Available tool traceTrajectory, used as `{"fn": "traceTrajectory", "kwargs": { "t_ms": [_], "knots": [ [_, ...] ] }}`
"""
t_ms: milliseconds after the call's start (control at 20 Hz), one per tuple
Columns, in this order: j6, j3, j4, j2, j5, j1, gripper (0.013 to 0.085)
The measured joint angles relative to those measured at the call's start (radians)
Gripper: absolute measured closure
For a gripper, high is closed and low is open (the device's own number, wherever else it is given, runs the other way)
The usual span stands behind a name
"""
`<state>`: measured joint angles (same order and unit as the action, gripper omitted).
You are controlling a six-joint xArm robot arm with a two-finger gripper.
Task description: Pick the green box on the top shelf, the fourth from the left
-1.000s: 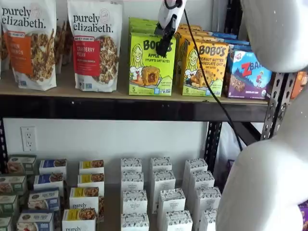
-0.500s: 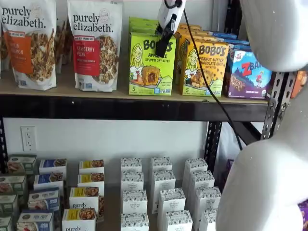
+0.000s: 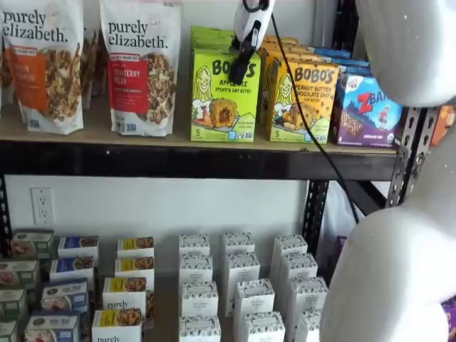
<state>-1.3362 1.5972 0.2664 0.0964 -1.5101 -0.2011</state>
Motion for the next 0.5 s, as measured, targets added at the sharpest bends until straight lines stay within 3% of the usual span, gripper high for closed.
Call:
{"fn": "traceTrajectory", "kwargs": {
  "t_ms": [100, 300, 500],
  "knots": [
    [0.002, 0.000, 0.001, 0.000, 0.000, -0.002, 0.0530],
    [0.005, 0.001, 0.004, 0.000, 0.000, -0.004, 0.0610],
    [0.007, 0.002, 0.003, 0.000, 0.000, -0.007, 0.0610]
  ]
}}
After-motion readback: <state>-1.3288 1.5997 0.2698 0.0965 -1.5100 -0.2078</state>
